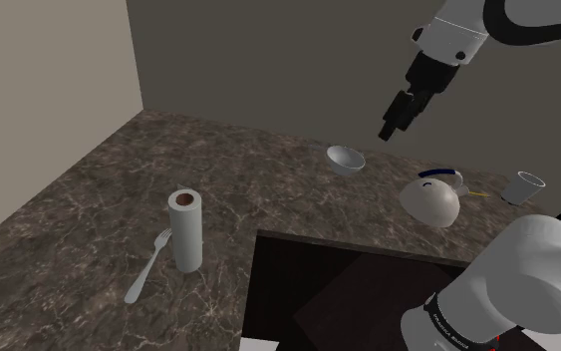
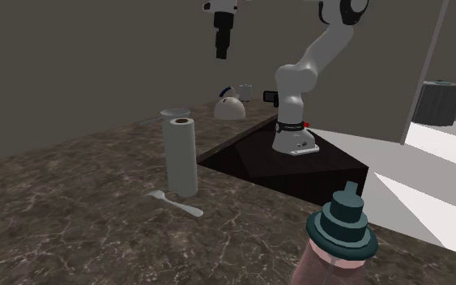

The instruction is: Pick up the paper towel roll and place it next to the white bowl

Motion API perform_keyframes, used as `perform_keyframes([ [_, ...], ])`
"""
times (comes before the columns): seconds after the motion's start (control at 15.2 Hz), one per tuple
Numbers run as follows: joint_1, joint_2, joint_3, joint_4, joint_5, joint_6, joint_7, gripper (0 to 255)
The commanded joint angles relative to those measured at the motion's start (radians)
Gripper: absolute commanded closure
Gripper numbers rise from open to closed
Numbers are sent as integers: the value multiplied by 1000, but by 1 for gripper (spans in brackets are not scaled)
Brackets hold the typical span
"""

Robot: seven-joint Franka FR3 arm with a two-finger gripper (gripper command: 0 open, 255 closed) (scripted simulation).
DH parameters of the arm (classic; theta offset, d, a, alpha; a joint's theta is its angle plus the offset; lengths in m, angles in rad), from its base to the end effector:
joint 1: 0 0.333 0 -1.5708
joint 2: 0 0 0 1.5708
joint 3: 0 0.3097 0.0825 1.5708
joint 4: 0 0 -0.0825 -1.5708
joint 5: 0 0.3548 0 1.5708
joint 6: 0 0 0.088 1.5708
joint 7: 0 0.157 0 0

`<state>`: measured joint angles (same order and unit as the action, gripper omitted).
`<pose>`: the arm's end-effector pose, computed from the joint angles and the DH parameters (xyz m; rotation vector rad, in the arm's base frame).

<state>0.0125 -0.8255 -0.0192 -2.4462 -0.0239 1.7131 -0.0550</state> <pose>0.2890 -0.0062 0.5201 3.1248 0.0877 0.1439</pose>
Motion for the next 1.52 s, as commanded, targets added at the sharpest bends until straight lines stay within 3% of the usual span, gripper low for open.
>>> perform_keyframes([
  [0.0, 0, 0, 0, 0, 0, 0, 0, 0],
  [0.79, 79, 219, 264, 53, 109, 172, 284, 0],
  [1.12, 89, 357, 372, 128, 111, 236, 407, 0],
  [1.45, 89, 518, 478, 234, 69, 286, 542, 0],
])
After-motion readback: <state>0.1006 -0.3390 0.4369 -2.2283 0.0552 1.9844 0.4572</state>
